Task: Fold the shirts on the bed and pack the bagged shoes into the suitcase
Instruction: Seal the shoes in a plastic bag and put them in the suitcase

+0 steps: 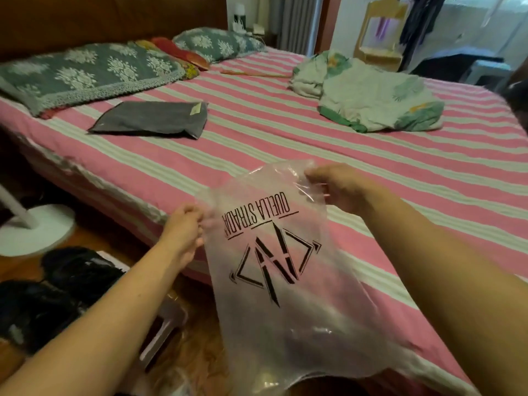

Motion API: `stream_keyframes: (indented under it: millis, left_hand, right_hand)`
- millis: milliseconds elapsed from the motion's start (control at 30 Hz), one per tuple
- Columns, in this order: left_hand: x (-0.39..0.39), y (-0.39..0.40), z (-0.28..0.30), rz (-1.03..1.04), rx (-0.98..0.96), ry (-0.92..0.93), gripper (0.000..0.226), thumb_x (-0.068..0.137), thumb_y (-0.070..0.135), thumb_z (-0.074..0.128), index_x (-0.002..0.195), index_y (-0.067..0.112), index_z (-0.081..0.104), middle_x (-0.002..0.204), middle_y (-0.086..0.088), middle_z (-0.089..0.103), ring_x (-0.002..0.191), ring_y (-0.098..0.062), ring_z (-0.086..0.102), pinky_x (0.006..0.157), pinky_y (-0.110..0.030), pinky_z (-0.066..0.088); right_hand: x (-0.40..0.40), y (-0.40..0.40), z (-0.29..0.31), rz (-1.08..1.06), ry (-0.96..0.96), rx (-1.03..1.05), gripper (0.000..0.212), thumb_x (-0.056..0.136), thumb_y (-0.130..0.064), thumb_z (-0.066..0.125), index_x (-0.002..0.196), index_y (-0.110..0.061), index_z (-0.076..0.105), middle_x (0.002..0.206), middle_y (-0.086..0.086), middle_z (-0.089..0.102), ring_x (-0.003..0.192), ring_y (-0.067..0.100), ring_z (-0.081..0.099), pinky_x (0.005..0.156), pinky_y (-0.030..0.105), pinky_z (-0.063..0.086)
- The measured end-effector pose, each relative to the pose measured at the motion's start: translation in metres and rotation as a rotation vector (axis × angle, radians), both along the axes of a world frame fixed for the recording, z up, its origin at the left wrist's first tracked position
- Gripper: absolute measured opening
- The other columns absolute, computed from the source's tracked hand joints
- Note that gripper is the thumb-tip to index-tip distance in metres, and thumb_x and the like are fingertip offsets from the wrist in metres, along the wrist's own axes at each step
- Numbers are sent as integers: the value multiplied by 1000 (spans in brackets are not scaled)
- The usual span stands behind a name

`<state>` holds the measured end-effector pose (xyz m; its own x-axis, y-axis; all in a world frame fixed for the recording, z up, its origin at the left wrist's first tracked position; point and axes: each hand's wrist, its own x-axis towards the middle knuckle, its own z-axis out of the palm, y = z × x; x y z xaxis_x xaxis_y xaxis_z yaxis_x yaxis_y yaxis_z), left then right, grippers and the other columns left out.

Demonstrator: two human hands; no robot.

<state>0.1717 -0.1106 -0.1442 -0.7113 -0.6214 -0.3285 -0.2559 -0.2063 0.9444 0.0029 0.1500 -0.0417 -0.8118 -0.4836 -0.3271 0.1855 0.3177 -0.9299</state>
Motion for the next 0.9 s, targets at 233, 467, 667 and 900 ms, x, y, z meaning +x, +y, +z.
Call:
stream_keyframes:
  millis: [233, 467, 667, 900]
  left_hand:
    - [-28, 5, 15, -159, -159, -127, 47, 99, 59, 47, 110, 16, 61, 104, -9, 68, 98, -30, 66, 87, -47, 55]
    - [45, 54, -45, -555, -112, -368, 49, 81, 55, 75, 110, 15, 75, 101, -8, 76, 86, -24, 70, 81, -41, 55]
    - [70, 82, -40, -378, 188, -232, 23, 101, 13, 59, 115, -2, 70, 106, -23, 75, 101, -38, 71, 89, -46, 60]
    - [83, 108, -8, -656, -114, -564, 40, 99, 41, 62, 108, 3, 61, 93, -19, 68, 72, -29, 67, 68, -46, 60]
  right_hand:
    - [-24, 50, -34, -340, -198, 43, 28, 106, -9, 35, 90, -6, 58, 69, 6, 59, 59, 17, 58, 60, 34, 52]
    - [13, 137, -57, -543, -362, -266, 29, 106, -39, 44, 106, -11, 50, 97, 16, 60, 91, 32, 65, 78, 49, 60]
    - [129, 177, -96, -314, -524, 28, 48, 105, -50, 38, 109, -6, 58, 80, 12, 67, 64, 24, 66, 57, 33, 58]
    - [166, 188, -82, -449, -39, 197, 16, 99, -9, 59, 84, -4, 59, 68, 11, 60, 56, 23, 67, 44, 23, 49]
